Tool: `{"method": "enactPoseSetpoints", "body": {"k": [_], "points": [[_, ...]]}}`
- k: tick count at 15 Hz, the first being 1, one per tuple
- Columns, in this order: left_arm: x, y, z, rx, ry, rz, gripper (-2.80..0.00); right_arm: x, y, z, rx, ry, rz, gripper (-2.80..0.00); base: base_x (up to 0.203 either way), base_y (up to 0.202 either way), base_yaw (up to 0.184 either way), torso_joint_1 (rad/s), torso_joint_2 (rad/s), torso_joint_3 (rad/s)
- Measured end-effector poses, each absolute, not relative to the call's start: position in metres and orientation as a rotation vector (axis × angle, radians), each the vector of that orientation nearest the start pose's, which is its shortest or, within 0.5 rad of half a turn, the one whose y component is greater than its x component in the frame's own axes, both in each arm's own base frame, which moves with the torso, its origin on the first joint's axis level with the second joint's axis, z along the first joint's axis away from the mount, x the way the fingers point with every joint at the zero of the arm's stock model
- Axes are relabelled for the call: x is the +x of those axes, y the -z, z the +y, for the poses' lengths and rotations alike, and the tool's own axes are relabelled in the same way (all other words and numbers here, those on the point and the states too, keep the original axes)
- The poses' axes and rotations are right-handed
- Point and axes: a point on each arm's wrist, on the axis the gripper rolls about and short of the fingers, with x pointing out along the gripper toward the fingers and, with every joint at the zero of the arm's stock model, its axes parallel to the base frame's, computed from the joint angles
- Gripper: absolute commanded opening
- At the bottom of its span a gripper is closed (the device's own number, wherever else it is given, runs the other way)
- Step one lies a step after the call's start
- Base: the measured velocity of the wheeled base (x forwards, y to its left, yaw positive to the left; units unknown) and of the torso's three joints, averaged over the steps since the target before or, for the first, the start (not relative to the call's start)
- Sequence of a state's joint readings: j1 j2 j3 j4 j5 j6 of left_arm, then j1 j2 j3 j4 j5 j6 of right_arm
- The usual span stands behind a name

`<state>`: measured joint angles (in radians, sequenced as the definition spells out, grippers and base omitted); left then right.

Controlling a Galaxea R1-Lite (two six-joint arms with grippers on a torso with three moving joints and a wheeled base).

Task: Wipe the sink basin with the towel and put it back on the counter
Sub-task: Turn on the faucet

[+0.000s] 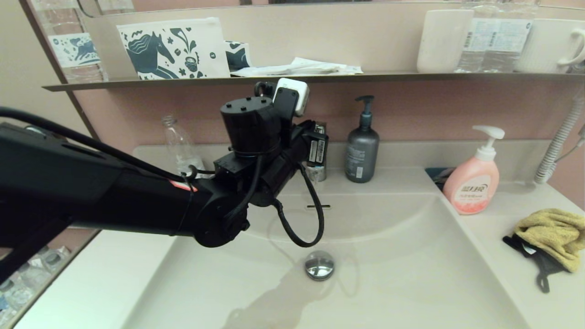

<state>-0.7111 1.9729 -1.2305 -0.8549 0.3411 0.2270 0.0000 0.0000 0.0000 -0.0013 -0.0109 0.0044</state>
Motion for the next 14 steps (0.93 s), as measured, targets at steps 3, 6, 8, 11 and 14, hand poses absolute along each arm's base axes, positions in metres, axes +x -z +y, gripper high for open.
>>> {"method": "enactPoseSetpoints", "body": {"k": [3,6,8,11,14], "points": [[0.305,-0.229,-0.252,0.165,0.346,-0.144,-2.8,-0.023,-0.076,0.0,0.005,0.01,-0.001,-2.8,0.0,0.0,0.0,0.0,0.0,0.0],[0.3,-0.23,-0.249,0.186,0.342,-0.142,-2.8,-0.023,-0.076,0.0,0.005,0.011,-0.001,-2.8,0.0,0.0,0.0,0.0,0.0,0.0],[0.296,-0.227,-0.246,0.194,0.345,-0.13,-2.8,-0.023,-0.076,0.0,0.005,0.011,-0.001,-2.8,0.0,0.0,0.0,0.0,0.0,0.0],[0.291,-0.217,-0.245,0.206,0.357,-0.104,-2.8,-0.023,-0.076,0.0,0.004,0.011,-0.001,-2.8,0.0,0.0,0.0,0.0,0.0,0.0],[0.294,-0.21,-0.247,0.204,0.36,-0.106,-2.8,-0.023,-0.076,0.0,0.004,0.011,-0.001,-2.8,0.0,0.0,0.0,0.0,0.0,0.0]]}}
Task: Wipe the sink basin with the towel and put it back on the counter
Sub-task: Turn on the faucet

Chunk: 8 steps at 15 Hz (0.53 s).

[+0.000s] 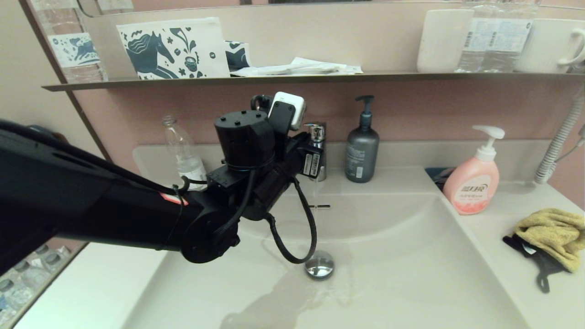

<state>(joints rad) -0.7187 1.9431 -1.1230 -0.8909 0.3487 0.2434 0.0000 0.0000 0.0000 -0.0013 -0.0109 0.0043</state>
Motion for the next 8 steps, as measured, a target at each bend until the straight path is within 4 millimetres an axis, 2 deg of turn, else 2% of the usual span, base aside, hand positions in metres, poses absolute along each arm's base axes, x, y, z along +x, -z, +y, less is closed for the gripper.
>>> {"method": "enactPoseSetpoints", "body": {"k": [8], "points": [[0.318,-0.219,-0.256,0.183,0.337,-0.148,-2.8,-0.023,-0.076,0.0,0.004,0.011,-0.001,-2.8,0.0,0.0,0.0,0.0,0.0,0.0]]}}
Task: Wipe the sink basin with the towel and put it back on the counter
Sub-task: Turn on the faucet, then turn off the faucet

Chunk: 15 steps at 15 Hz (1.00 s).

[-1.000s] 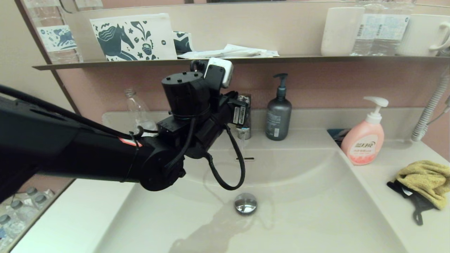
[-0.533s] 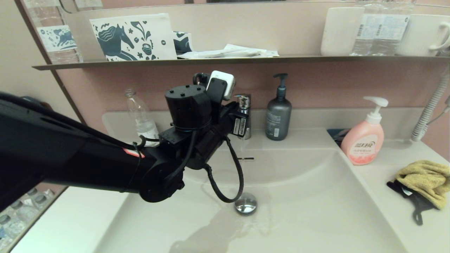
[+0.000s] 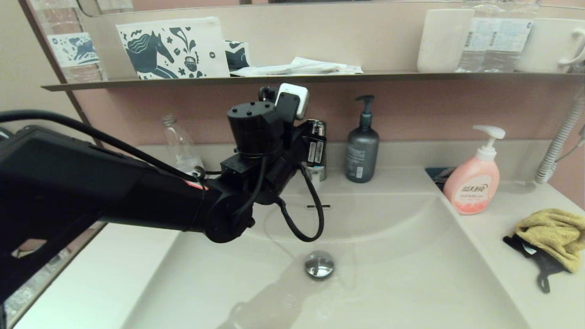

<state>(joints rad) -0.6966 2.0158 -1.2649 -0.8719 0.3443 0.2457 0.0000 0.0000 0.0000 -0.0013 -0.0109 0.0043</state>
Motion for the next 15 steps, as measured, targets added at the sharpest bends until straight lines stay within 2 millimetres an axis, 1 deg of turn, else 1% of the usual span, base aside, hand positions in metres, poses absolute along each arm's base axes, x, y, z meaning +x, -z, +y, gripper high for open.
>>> {"method": "enactPoseSetpoints", "body": {"k": [4,8,10,12,13,15], "points": [[0.319,-0.224,-0.26,0.179,0.338,-0.159,-2.8,-0.023,-0.076,0.0,0.005,0.011,-0.001,-2.8,0.0,0.0,0.0,0.0,0.0,0.0],[0.317,-0.223,-0.258,0.185,0.335,-0.149,-2.8,-0.023,-0.076,0.0,0.005,0.011,-0.001,-2.8,0.0,0.0,0.0,0.0,0.0,0.0],[0.315,-0.222,-0.252,0.205,0.331,-0.137,-2.8,-0.023,-0.076,0.0,0.004,0.011,-0.001,-2.8,0.0,0.0,0.0,0.0,0.0,0.0],[0.313,-0.222,-0.241,0.231,0.316,-0.129,-2.8,-0.023,-0.076,0.0,0.005,0.011,-0.001,-2.8,0.0,0.0,0.0,0.0,0.0,0.0],[0.312,-0.225,-0.237,0.232,0.308,-0.133,-2.8,-0.023,-0.076,0.0,0.005,0.011,-0.001,-2.8,0.0,0.0,0.0,0.0,0.0,0.0],[0.308,-0.231,-0.234,0.242,0.306,-0.141,-2.8,-0.023,-0.076,0.0,0.005,0.01,-0.001,-2.8,0.0,0.0,0.0,0.0,0.0,0.0]]}}
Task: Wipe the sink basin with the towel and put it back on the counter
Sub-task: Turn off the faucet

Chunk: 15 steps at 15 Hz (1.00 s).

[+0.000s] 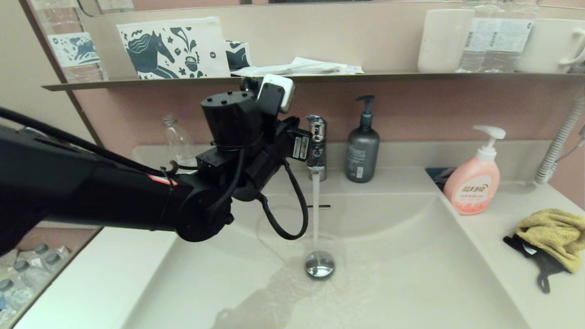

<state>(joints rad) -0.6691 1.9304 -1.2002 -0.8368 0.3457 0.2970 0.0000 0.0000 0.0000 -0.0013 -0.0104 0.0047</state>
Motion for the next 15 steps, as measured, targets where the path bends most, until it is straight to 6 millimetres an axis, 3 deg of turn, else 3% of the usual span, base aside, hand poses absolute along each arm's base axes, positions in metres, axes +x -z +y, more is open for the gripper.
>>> {"method": "enactPoseSetpoints", "body": {"k": [7,12,15], "points": [[0.303,-0.253,-0.245,0.227,0.326,-0.193,-2.8,-0.023,-0.076,0.0,0.005,0.011,-0.001,-2.8,0.0,0.0,0.0,0.0,0.0,0.0],[0.317,-0.259,-0.259,0.219,0.336,-0.208,-2.8,-0.023,-0.076,0.0,0.005,0.011,-0.001,-2.8,0.0,0.0,0.0,0.0,0.0,0.0],[0.328,-0.252,-0.265,0.229,0.34,-0.194,-2.8,-0.023,-0.076,0.0,0.005,0.011,-0.001,-2.8,0.0,0.0,0.0,0.0,0.0,0.0]]}}
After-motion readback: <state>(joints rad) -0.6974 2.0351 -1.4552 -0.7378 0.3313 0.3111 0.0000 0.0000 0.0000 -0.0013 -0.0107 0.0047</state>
